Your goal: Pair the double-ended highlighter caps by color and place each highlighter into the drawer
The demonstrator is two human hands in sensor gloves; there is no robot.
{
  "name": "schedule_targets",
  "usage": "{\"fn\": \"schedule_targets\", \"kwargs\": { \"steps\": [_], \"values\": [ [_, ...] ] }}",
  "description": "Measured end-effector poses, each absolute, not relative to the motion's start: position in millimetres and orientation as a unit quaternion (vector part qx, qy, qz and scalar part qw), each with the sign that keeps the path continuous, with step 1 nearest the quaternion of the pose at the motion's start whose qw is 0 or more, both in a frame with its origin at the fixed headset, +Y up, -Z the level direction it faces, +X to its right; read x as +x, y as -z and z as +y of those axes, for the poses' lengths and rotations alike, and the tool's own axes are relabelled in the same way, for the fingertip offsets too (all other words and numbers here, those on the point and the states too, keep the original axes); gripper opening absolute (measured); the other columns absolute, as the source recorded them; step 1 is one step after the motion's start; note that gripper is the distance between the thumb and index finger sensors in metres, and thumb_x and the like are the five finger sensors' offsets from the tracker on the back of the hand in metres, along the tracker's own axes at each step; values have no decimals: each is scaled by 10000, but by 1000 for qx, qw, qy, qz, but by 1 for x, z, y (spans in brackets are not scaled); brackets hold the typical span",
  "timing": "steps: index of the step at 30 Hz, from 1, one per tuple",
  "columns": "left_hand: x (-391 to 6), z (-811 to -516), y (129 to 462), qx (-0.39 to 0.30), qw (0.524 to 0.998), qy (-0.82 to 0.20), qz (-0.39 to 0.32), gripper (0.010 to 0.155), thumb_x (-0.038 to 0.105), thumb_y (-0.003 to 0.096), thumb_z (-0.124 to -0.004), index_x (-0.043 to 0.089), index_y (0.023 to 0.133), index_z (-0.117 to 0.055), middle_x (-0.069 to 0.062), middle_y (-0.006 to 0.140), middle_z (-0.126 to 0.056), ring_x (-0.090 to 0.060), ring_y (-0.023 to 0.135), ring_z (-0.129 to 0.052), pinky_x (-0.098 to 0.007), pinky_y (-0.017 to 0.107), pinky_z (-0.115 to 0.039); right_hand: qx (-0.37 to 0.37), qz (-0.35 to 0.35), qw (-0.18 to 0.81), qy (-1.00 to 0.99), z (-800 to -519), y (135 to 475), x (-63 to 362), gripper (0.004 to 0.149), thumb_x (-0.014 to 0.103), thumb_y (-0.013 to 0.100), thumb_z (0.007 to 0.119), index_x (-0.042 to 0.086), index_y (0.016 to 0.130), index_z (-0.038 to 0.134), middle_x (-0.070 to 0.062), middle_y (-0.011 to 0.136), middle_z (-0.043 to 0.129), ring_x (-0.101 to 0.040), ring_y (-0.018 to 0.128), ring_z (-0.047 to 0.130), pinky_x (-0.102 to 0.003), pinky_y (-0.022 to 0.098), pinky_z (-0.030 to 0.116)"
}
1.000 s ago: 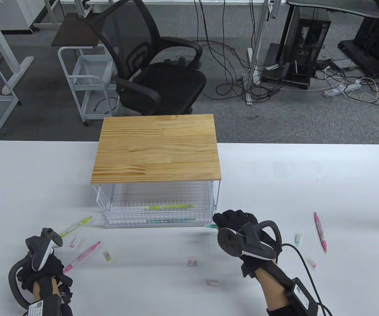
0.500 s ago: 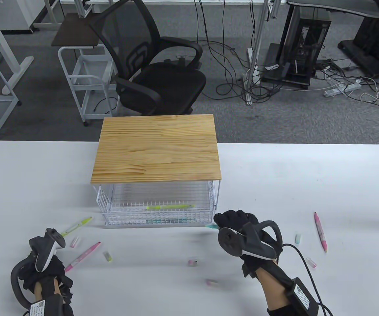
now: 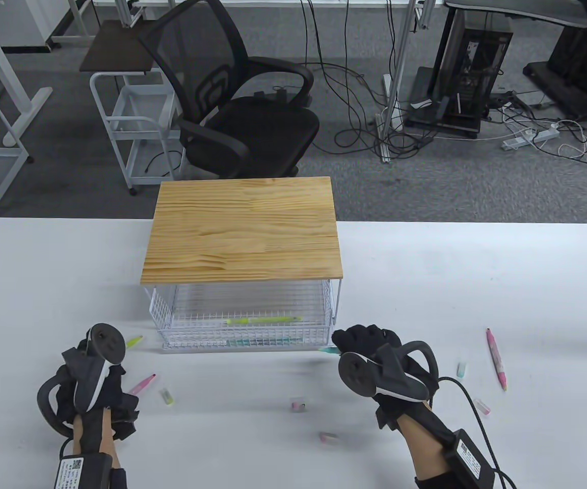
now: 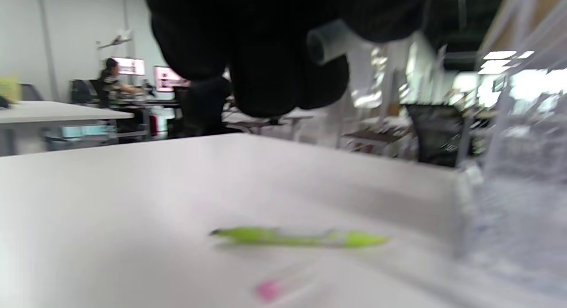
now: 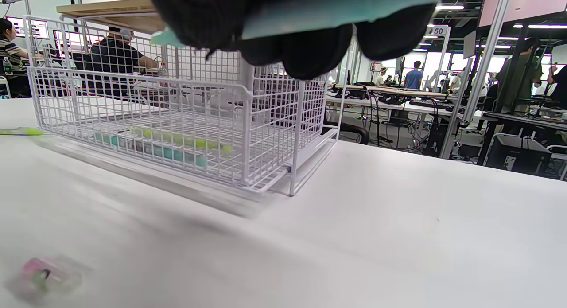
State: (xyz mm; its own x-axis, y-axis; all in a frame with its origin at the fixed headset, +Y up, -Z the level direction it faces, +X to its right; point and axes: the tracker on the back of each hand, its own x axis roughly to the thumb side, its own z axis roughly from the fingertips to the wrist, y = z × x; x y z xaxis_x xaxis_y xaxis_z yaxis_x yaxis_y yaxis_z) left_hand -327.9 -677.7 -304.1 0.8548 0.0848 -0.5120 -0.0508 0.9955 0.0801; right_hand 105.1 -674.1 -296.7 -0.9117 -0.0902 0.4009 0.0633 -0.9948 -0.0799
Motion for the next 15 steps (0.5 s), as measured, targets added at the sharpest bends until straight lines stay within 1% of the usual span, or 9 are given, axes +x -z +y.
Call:
{"fn": "schedule_targets", "kwargs": {
  "steps": [3, 7, 12, 15],
  "values": [
    [-303, -658, 302, 69, 973, -103, 195, 489, 373, 562, -634, 309, 1038, -538, 51, 990, -860, -166, 853, -943, -448, 719, -778, -207, 32, 42, 977, -674, 297, 105, 509, 339, 575, 678, 271, 1066, 562, -37, 1040, 705, -254, 880, 812, -552, 734, 686],
    [-272, -636, 293, 110, 975, -159, 109, 496, 375, 567, -632, 292, 1046, -532, 36, 982, -859, -166, 836, -943, -439, 712, -782, -207, 34, 39, 977, -675, 297, 106, 508, 336, 575, 677, 273, 1065, 561, -38, 1041, 704, -254, 879, 813, -554, 734, 686],
    [-240, -627, 285, 122, 974, -189, 28, 518, 364, 580, -619, 297, 1079, -499, 58, 977, -855, -167, 827, -941, -439, 709, -784, -207, 36, 41, 977, -676, 297, 105, 509, 335, 575, 675, 270, 1066, 560, -38, 1040, 704, -254, 879, 812, -553, 734, 685],
    [-224, -627, 283, 119, 976, -182, -3, 529, 356, 587, -610, 337, 1105, -505, 55, 980, -856, -170, 828, -939, -445, 713, -779, -208, 36, 41, 977, -676, 297, 105, 509, 336, 576, 675, 270, 1067, 558, -40, 1041, 702, -254, 880, 811, -554, 735, 683]
  ]
}}
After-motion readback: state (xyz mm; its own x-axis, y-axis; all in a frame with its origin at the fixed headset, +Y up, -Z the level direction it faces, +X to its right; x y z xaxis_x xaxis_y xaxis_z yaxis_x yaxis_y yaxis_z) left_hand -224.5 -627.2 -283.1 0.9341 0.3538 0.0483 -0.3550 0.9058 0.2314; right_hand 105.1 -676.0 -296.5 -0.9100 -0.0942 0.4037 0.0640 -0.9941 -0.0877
